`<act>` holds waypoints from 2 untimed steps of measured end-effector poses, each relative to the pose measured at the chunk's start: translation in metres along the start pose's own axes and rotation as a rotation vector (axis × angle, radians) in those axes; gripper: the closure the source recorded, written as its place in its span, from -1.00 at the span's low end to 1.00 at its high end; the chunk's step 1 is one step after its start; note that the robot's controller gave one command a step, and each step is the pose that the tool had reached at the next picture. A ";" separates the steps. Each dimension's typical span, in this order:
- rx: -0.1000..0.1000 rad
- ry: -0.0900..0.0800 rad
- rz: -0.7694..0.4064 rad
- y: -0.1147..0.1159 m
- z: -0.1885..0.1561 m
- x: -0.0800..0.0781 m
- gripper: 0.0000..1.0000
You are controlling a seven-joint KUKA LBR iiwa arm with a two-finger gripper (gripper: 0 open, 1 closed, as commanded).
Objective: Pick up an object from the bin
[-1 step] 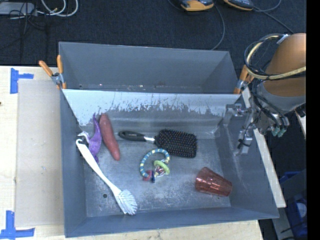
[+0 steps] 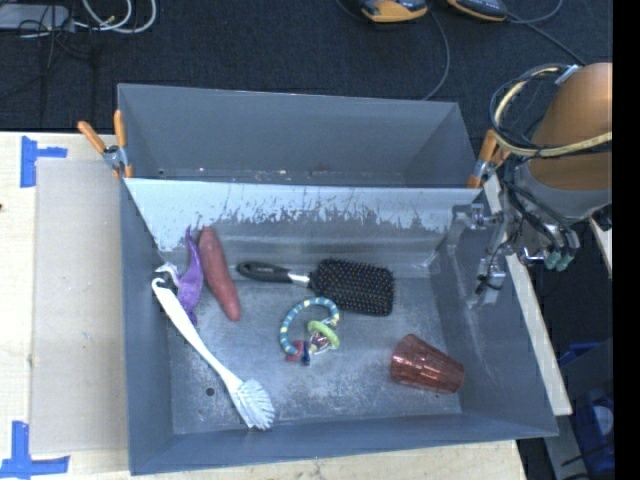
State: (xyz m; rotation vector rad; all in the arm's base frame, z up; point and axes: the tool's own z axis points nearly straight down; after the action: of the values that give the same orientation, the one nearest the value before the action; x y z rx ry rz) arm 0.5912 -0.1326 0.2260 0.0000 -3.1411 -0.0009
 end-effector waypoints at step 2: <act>-0.002 0.005 -0.194 0.002 0.066 0.076 -1.00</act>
Offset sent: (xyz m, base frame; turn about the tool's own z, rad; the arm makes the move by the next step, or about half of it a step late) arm -0.0743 0.0015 -0.0660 -0.1955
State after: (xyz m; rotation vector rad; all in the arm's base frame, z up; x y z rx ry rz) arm 0.5151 -0.1305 0.1604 0.3036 -3.1218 -0.0038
